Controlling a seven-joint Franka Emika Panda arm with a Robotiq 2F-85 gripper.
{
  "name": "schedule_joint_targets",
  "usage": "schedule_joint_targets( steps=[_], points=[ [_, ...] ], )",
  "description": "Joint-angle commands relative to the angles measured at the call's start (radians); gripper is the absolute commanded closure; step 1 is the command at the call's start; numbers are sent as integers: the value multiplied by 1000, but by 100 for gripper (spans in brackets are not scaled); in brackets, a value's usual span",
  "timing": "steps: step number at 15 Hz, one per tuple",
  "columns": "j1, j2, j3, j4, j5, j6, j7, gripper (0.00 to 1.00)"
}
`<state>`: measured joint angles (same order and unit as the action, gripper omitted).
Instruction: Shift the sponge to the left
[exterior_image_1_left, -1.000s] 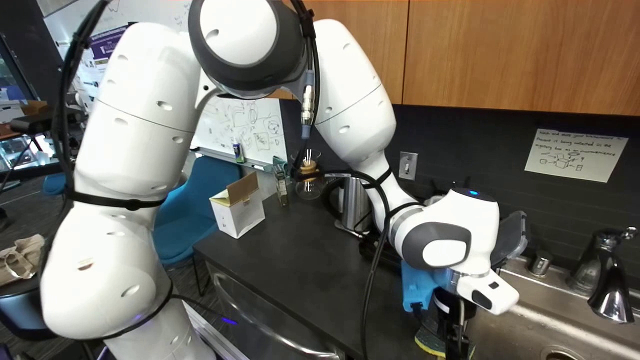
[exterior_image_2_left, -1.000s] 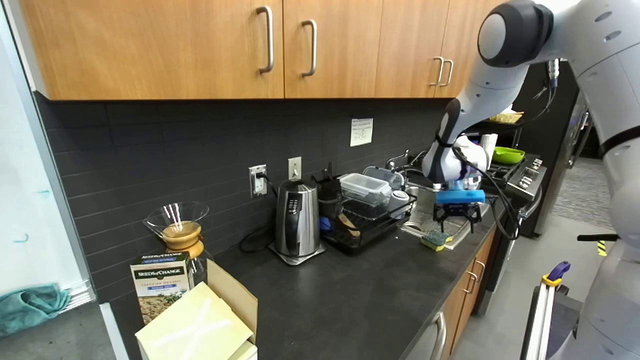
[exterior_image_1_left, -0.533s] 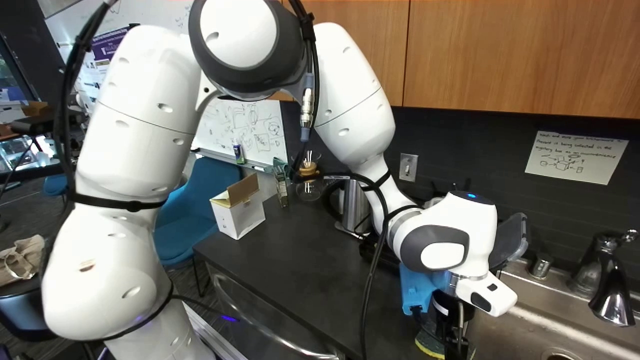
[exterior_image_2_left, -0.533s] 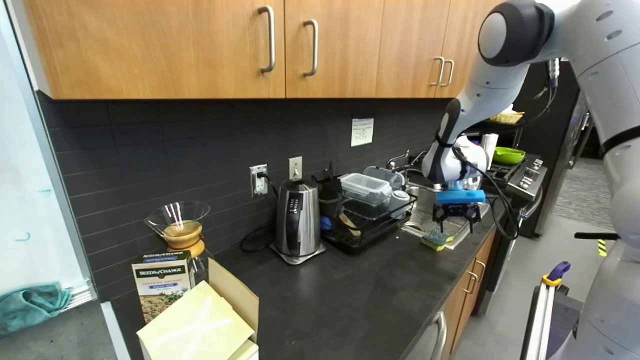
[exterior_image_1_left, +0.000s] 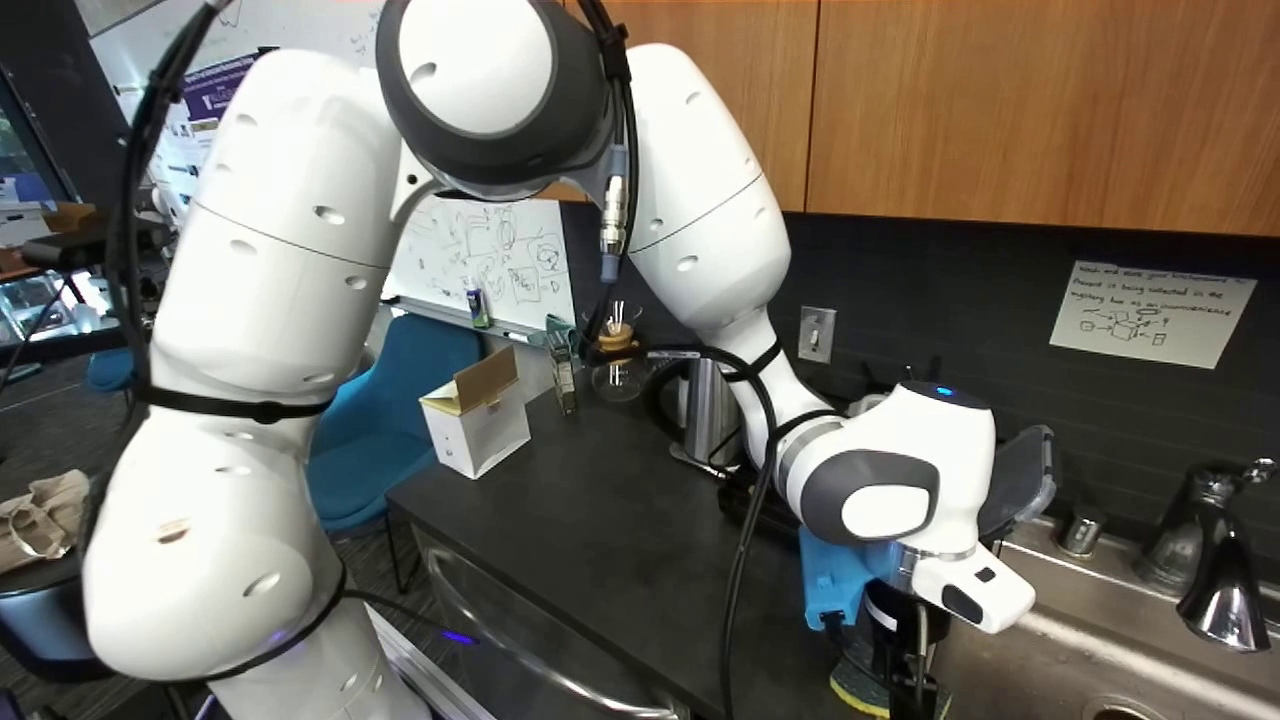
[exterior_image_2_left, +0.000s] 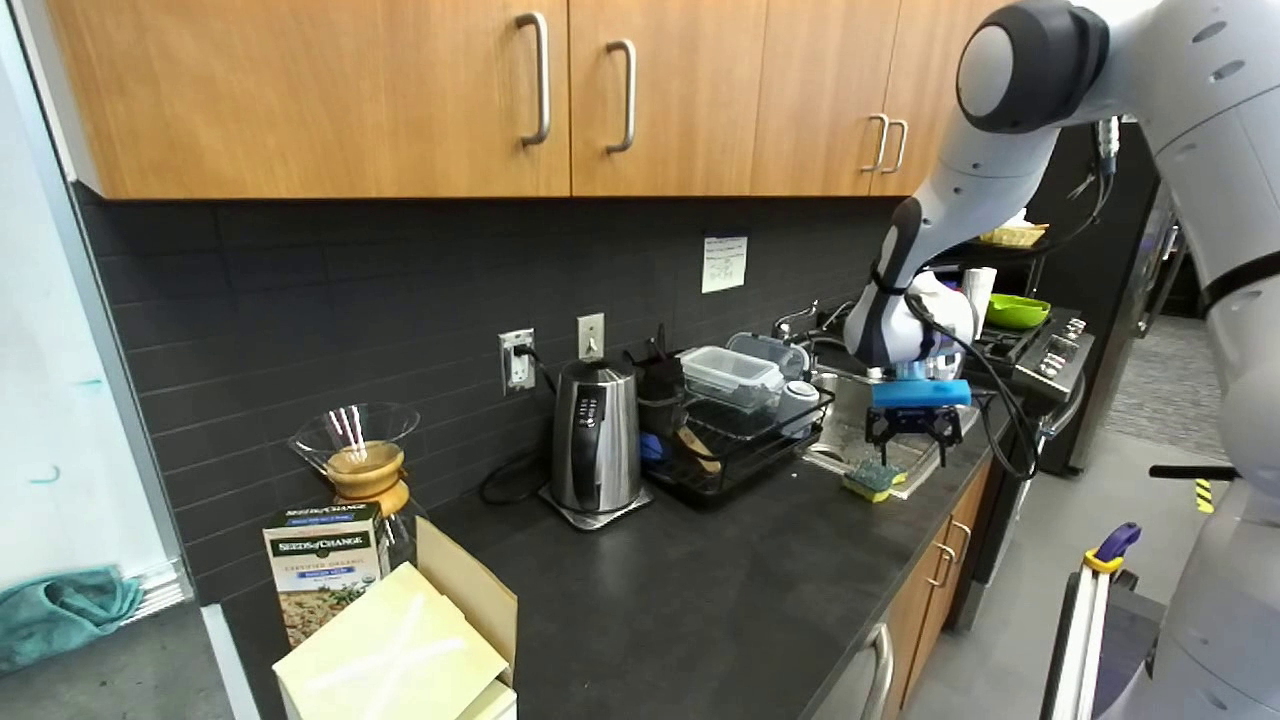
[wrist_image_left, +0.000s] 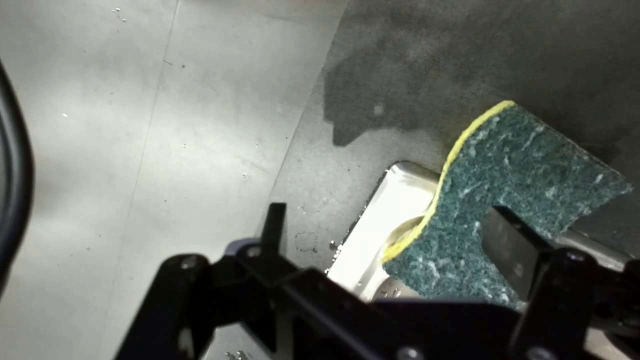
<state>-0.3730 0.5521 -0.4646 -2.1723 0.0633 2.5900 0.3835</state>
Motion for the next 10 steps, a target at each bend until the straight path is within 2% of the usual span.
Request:
schedule_joint_targets(
  steps=[1,10],
  points=[
    [5,2,-4,3,5,-3,-3,0],
    [0,28,-7,14,4,8,-2,0]
  ],
)
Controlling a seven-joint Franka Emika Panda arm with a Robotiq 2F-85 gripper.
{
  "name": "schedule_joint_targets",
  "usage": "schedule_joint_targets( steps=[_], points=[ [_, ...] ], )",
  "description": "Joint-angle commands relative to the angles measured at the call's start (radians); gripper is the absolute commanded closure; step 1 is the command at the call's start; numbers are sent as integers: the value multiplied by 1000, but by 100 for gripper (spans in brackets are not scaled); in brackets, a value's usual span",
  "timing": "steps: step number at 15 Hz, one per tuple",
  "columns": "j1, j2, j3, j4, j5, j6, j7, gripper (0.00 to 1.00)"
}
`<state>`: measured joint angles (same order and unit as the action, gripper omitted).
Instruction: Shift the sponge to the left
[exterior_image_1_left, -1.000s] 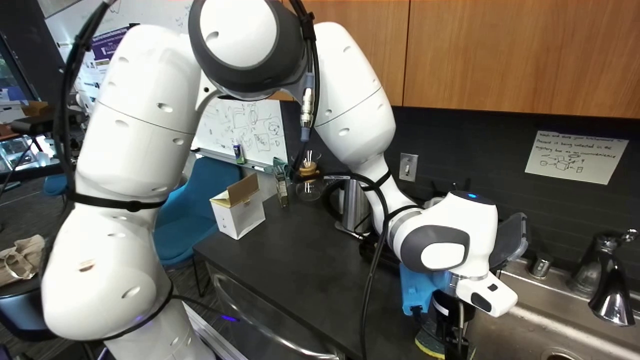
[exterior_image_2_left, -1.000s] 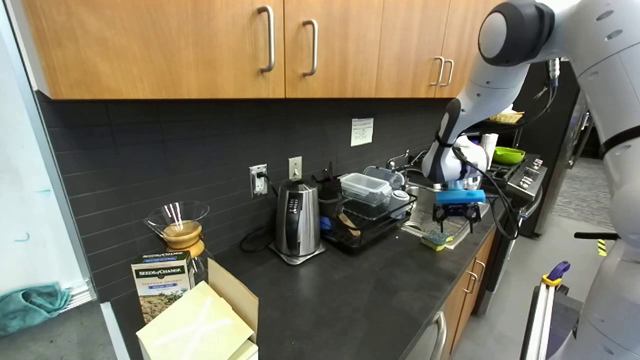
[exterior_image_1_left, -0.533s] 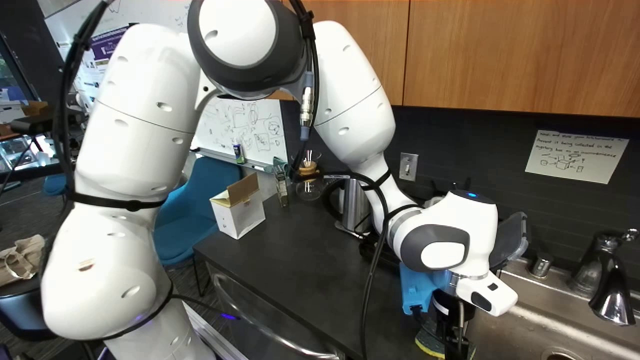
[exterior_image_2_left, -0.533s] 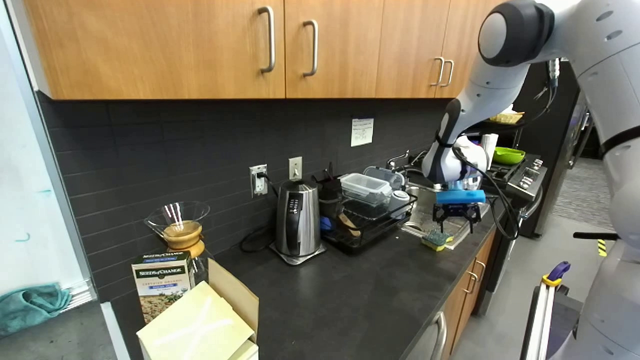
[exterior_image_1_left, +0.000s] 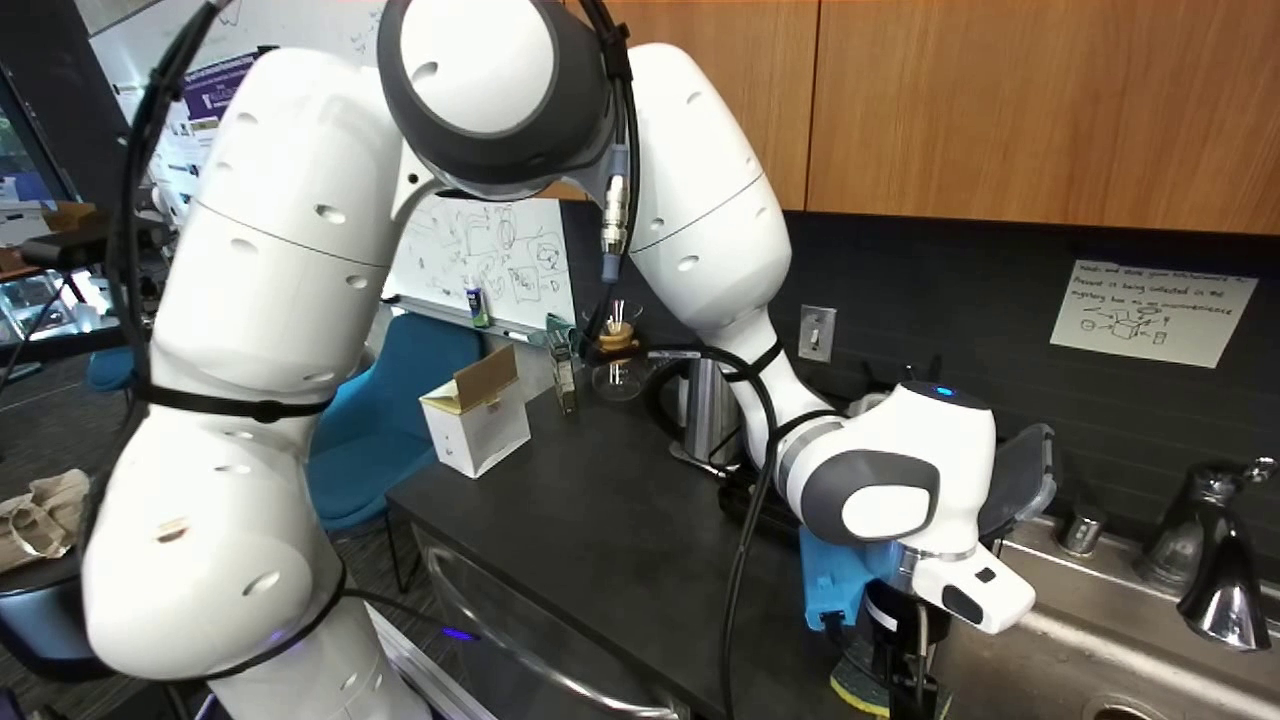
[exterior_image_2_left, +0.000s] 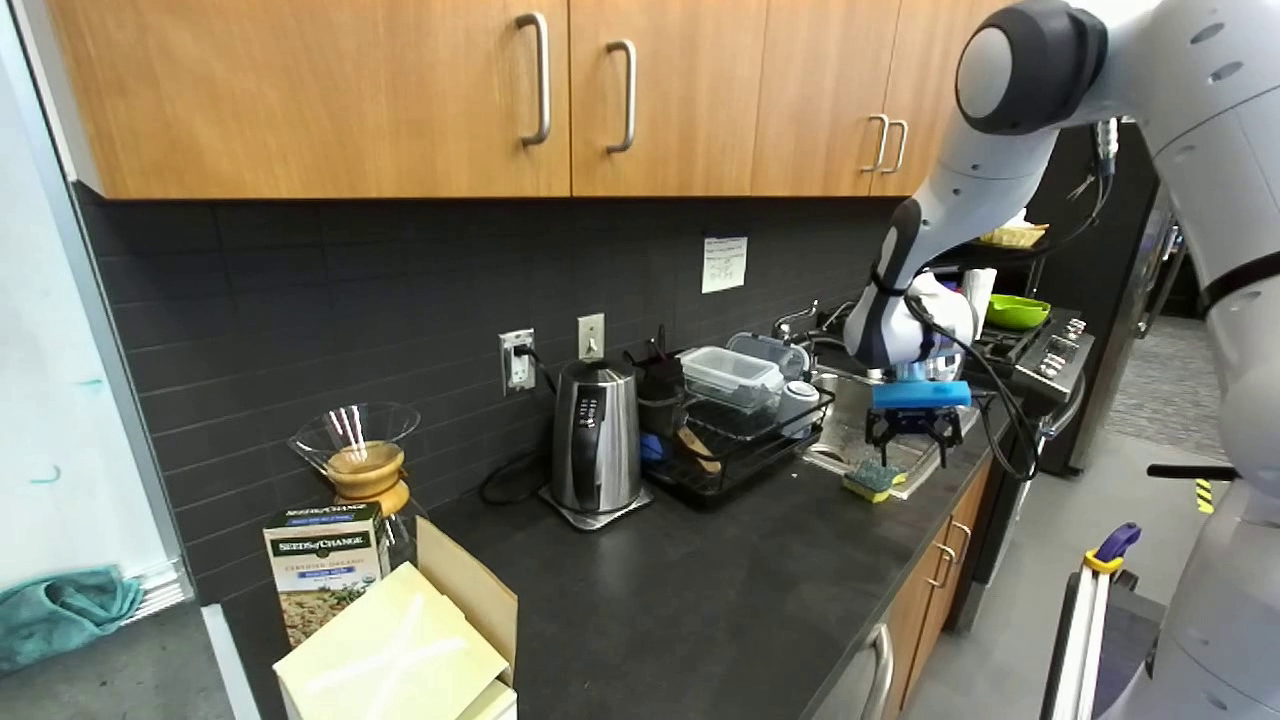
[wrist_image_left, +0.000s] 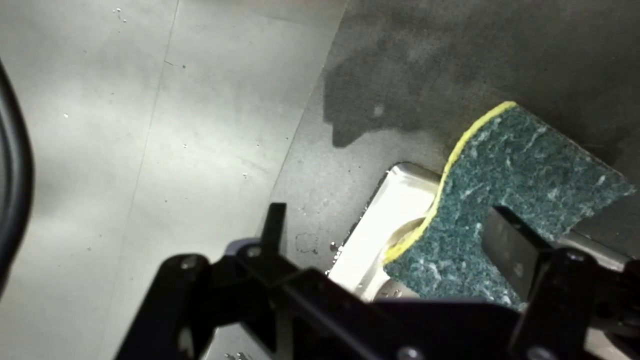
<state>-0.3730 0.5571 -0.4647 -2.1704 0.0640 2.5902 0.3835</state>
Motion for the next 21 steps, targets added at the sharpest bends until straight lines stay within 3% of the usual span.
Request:
schedule_joint_targets(
  steps=[1,7,15,21],
  points=[
    [-2,31,-5,15,6,13,-2,0],
    [-11,74,19,30,34,83,-18,0],
    [74,-2,7,-47,23,148,-1,0],
    [-6,31,44,-11,59,187,-60,0]
  ],
)
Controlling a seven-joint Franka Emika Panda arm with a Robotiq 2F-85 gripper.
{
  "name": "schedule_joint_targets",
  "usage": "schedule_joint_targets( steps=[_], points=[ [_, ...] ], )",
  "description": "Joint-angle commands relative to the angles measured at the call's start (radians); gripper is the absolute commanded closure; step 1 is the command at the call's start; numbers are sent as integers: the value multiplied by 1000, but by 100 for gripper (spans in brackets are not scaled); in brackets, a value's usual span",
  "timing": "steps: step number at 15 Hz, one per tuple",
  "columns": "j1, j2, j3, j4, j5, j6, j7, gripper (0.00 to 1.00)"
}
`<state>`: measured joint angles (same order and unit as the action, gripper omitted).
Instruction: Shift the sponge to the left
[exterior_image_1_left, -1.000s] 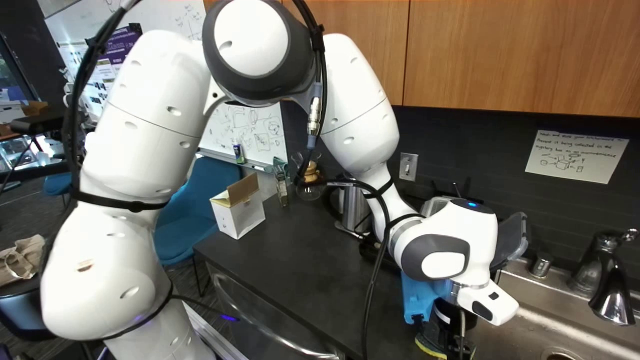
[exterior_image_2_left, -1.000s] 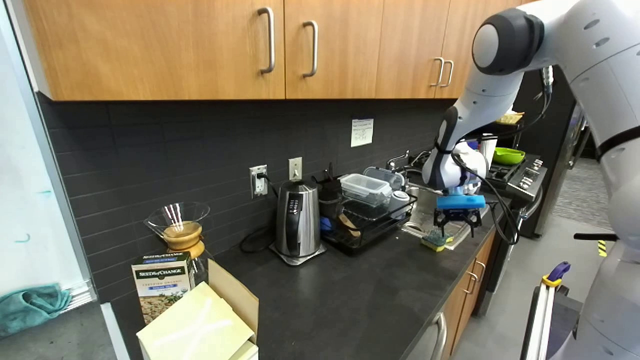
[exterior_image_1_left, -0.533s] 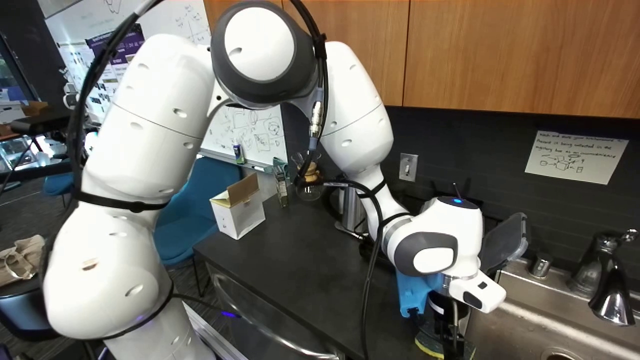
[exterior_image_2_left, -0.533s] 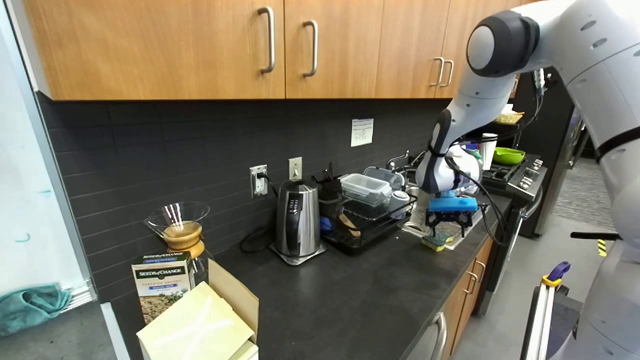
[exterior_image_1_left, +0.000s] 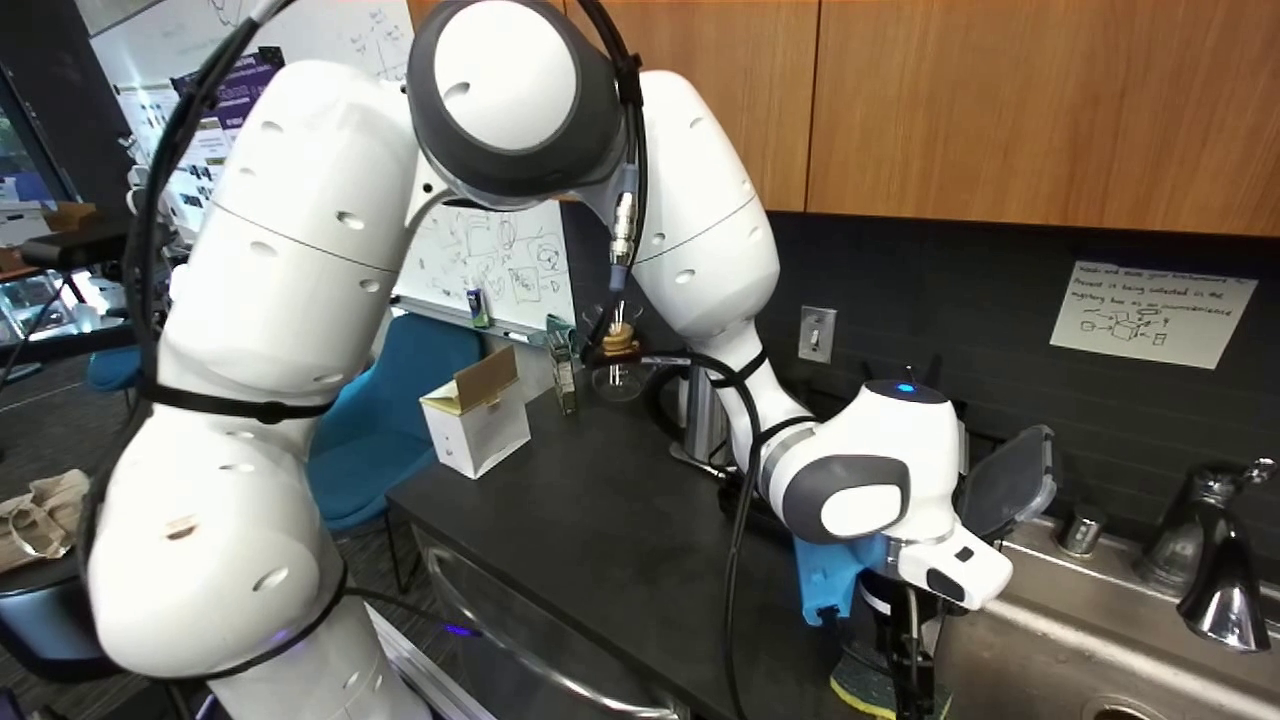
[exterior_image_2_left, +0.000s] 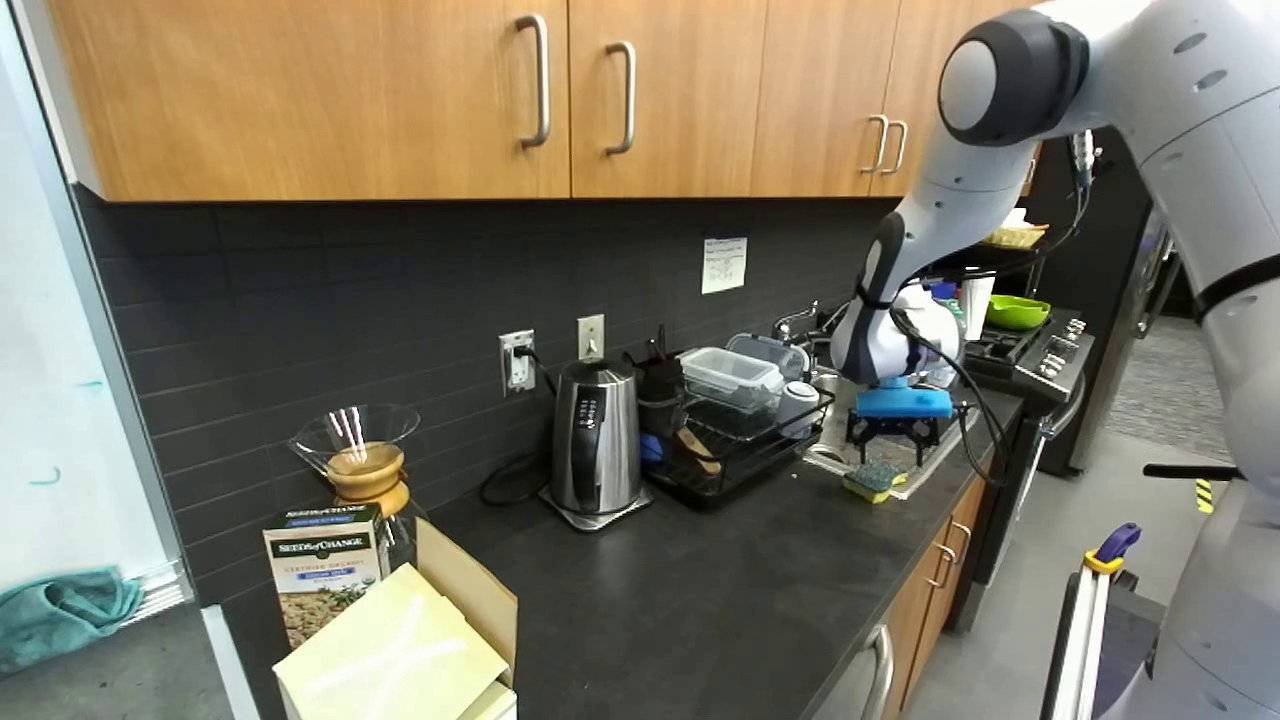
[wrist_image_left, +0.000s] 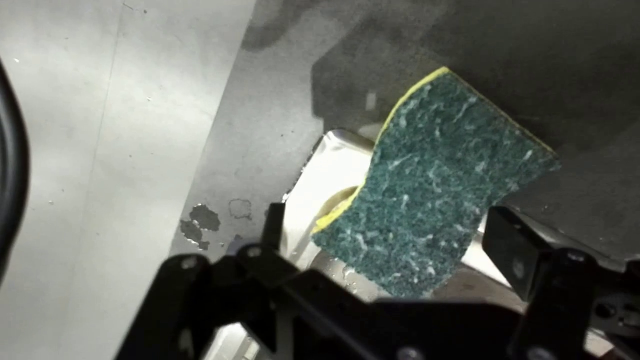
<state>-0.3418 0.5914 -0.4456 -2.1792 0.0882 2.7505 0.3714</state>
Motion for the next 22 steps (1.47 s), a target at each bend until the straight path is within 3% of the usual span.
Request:
schedule_joint_targets(
  steps=[1,8,22],
  points=[
    [-52,-2,36,-2,46,34,-64,0],
    [-100,5,107,-6,105,64,-114,0],
    [-82,45,141,-12,128,88,-108,0]
  ],
)
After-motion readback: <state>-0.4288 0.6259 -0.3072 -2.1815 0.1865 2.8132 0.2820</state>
